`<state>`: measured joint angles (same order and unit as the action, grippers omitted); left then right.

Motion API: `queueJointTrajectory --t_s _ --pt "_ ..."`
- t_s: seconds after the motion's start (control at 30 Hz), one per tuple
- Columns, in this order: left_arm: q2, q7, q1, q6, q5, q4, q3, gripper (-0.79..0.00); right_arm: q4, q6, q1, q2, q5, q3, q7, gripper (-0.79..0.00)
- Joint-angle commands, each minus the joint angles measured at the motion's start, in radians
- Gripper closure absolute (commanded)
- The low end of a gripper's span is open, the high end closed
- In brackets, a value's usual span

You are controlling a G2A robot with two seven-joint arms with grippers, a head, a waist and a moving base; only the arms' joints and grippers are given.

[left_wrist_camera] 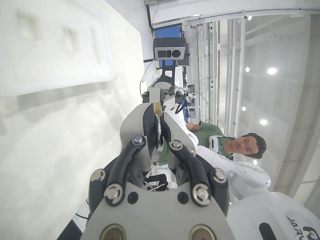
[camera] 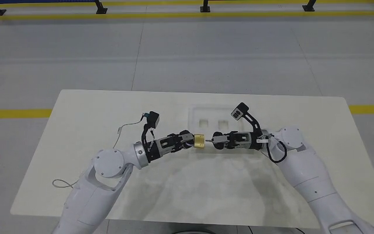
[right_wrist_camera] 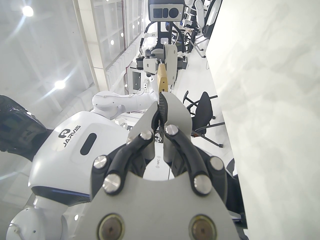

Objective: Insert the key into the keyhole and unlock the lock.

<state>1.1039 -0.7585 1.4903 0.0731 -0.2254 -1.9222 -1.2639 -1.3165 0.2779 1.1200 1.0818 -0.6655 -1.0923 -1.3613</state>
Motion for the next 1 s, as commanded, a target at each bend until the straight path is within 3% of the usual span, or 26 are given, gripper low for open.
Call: queueJointTrajectory --t_s 0.0,0.97 --pt "-0.001 -0.001 0.0 0.0 -0.002 0.0 0.0 0.0 0.001 -0.001 0.0 0.0 0.002 0.002 0.0 0.0" --pt "-0.004 -0.006 -0.004 0.002 -0.005 0.002 0.001 0.0 0.021 -0.001 -0.015 0.008 0.003 0.014 -0.005 0.0"
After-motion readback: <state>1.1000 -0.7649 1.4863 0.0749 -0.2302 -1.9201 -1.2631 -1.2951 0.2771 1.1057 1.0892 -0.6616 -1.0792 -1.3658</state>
